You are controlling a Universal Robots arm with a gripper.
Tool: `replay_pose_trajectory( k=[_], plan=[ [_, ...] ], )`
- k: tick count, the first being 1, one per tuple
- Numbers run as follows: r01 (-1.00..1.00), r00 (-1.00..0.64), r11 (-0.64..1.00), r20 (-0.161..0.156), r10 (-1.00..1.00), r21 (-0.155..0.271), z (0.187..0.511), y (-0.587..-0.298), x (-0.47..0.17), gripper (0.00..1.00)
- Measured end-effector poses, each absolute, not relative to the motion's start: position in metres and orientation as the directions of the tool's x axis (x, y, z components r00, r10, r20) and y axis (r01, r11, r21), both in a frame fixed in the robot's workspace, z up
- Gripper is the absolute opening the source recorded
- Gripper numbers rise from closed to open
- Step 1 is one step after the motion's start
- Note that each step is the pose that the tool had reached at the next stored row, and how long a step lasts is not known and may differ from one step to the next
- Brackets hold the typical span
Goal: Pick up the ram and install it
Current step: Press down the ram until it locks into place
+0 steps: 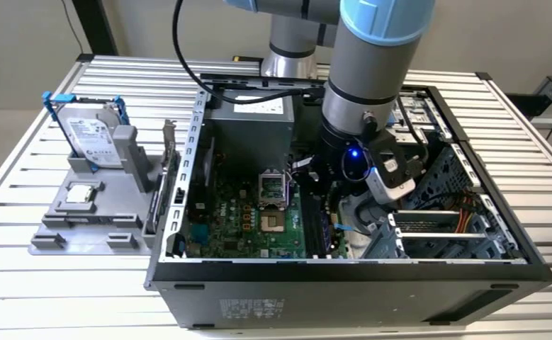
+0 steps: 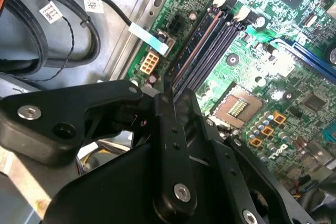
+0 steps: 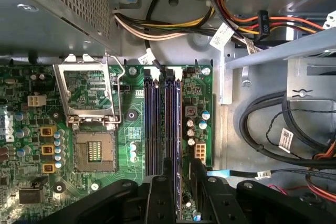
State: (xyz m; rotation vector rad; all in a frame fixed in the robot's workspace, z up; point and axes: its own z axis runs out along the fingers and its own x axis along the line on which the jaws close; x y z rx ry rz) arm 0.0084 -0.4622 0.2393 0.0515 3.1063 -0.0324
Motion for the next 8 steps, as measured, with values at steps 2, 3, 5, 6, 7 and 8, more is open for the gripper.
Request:
replay_pose_trajectory(
  k=[2,3,5,6,7,8],
  plan=[
    [0.034,-0.999,0.999,-0.035,0.033,-0.020,0.2394,-0.4623,0.0084,1.00],
    [0.034,-0.999,0.999,-0.035,0.033,-0.020,0.2394,-0.4622,0.0084,1.00],
    [0.034,-0.999,0.999,-0.035,0.033,-0.020,0.2394,-0.4622,0.0084,0.00],
    [0.034,-0.999,0.999,-0.035,0.033,-0.020,0.2395,-0.4623,0.0084,0.00],
    [0.034,-0.999,0.999,-0.035,0.033,-0.020,0.2395,-0.4622,0.0084,0.00],
    [0.034,-0.999,0.999,-0.035,0.033,-0.020,0.2395,-0.4623,0.0084,0.00]
  ],
)
